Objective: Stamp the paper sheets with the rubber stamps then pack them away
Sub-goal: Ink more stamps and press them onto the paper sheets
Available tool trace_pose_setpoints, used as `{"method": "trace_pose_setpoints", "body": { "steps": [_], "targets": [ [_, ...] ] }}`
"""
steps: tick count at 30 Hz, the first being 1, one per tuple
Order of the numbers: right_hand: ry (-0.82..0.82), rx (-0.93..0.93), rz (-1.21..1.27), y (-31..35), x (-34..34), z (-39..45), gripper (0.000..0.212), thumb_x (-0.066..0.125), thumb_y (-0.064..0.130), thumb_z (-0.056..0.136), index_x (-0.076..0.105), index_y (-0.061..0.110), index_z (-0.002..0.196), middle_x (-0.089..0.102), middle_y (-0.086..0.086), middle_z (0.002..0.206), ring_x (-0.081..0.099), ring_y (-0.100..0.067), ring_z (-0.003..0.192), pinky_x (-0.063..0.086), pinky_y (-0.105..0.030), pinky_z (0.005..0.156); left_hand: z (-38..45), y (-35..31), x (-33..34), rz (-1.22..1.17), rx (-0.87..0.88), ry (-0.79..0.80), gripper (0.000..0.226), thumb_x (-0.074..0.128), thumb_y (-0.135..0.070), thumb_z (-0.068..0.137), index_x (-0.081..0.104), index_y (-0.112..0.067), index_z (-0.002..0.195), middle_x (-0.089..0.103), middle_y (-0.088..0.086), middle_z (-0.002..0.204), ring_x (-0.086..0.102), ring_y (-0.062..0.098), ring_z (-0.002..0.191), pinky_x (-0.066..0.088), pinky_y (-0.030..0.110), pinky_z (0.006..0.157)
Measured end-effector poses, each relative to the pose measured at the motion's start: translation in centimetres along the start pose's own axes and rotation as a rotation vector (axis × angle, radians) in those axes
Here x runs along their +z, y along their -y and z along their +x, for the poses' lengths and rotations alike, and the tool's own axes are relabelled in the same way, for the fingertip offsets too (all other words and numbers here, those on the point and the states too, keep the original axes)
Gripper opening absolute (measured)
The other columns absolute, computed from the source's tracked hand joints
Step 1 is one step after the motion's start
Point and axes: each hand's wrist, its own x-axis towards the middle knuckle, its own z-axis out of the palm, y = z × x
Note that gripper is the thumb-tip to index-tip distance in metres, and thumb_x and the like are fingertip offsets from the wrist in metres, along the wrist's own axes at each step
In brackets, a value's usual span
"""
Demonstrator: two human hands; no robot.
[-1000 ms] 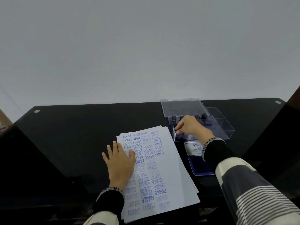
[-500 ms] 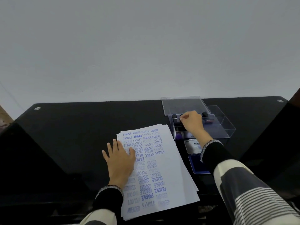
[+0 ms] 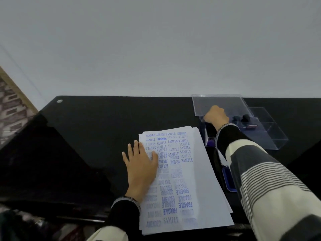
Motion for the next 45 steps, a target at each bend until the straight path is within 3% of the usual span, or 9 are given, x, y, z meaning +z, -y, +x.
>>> {"method": "trace_pose_setpoints", "body": {
  "steps": [3, 6, 9, 13, 16, 21, 27, 33, 45],
  "targets": [
    [-0.179, -0.018, 0.178, -0.4, -0.2, -0.5, 0.032, 0.06, 0.019, 0.088, 0.056, -0.001, 0.113, 0.059, -0.021, 0.119, 0.054, -0.036, 0.111, 0.044, -0.039, 0.091, -0.1, 0.2, 0.2, -0.048, 0.027, -0.021, 0.066, 0.034, -0.045, 0.098, 0.02, -0.009, 0.151, 0.018, 0.005, 0.159, 0.005, 0.025, 0.148, -0.004, 0.047, 0.118],
    [-0.315, -0.08, 0.633, -0.5, -1.8, -3.3, 0.024, 0.058, 0.012, 0.086, 0.059, 0.001, 0.108, 0.063, -0.011, 0.101, 0.055, -0.023, 0.09, 0.037, -0.023, 0.068, -0.1, 0.3, 0.3, -0.118, 0.15, -0.14, 0.038, 0.048, -0.03, 0.095, 0.052, -0.015, 0.129, 0.049, 0.001, 0.135, 0.038, 0.024, 0.134, 0.015, 0.047, 0.116],
    [-0.274, -0.107, 0.957, -2.3, -3.6, -6.7, 0.013, 0.062, 0.011, 0.086, 0.056, 0.01, 0.097, 0.058, 0.002, 0.084, 0.053, -0.017, 0.081, 0.041, -0.027, 0.069, -0.3, 0.3, 0.2, -0.031, 0.327, -0.239, 0.007, 0.054, -0.023, 0.092, 0.061, -0.022, 0.093, 0.059, -0.008, 0.094, 0.056, 0.016, 0.09, 0.042, 0.038, 0.09],
    [-0.153, -0.046, 1.11, -8.4, -4.7, -11.1, 0.013, 0.062, 0.009, 0.087, 0.053, 0.017, 0.093, 0.062, -0.007, 0.091, 0.061, -0.017, 0.08, 0.053, -0.03, 0.071, -0.6, -0.8, -0.7, 0.15, 0.33, -0.142, 0.013, 0.045, -0.024, 0.096, 0.057, -0.024, 0.1, 0.058, -0.009, 0.098, 0.056, 0.013, 0.089, 0.038, 0.037, 0.094],
    [-0.179, -0.018, 1.105, -13.0, -4.6, -14.1, 0.015, 0.059, 0.007, 0.09, 0.05, 0.019, 0.094, 0.062, -0.005, 0.09, 0.062, -0.016, 0.074, 0.049, -0.028, 0.064, -1.6, -3.6, -1.1, 0.236, 0.303, -0.094, 0.02, 0.044, -0.021, 0.095, 0.059, -0.025, 0.107, 0.059, -0.009, 0.106, 0.057, 0.013, 0.099, 0.03, 0.042, 0.105],
    [-0.186, -0.031, 1.032, -17.0, -3.8, -16.0, 0.009, 0.05, 0.018, 0.097, 0.055, 0.02, 0.09, 0.067, -0.012, 0.092, 0.065, -0.017, 0.072, 0.052, -0.029, 0.066, -6.5, -9.3, 0.5, -0.415, 0.661, 0.257, 0.031, 0.053, -0.036, 0.096, 0.059, -0.021, 0.122, 0.058, -0.007, 0.124, 0.052, 0.011, 0.114, 0.036, 0.024, 0.098],
    [-0.242, -0.195, 0.7, -18.2, -3.9, -17.4, 0.011, 0.047, 0.019, 0.098, 0.052, 0.013, 0.092, 0.064, -0.006, 0.074, 0.057, -0.005, 0.057, 0.046, -0.02, 0.06, -8.6, -11.0, 3.8, -0.195, 0.779, 0.289, 0.089, 0.054, -0.072, 0.08, 0.028, -0.021, 0.148, 0.03, -0.006, 0.151, 0.025, 0.012, 0.139, 0.013, 0.031, 0.119],
    [-0.145, -0.313, 0.476, -18.4, -3.5, -18.1, 0.014, 0.041, 0.025, 0.1, 0.047, 0.014, 0.094, 0.057, -0.003, 0.071, 0.051, -0.014, 0.062, 0.046, -0.03, 0.06, -8.6, -10.7, 4.4, -0.232, 0.736, 0.23, 0.075, 0.049, -0.066, 0.087, 0.033, -0.024, 0.147, 0.034, -0.01, 0.15, 0.026, 0.007, 0.139, 0.008, 0.027, 0.119],
    [-0.302, -0.421, 0.323, -18.3, -0.5, -19.0, 0.01, 0.052, 0.023, 0.096, 0.043, 0.022, 0.092, 0.054, 0.007, 0.083, 0.055, -0.008, 0.071, 0.043, -0.016, 0.057, -8.7, -10.9, 4.6, -0.268, 0.719, 0.193, 0.071, 0.051, -0.064, 0.086, 0.037, -0.026, 0.145, 0.038, -0.012, 0.147, 0.028, 0.006, 0.138, 0.011, 0.026, 0.119]
  ]
}}
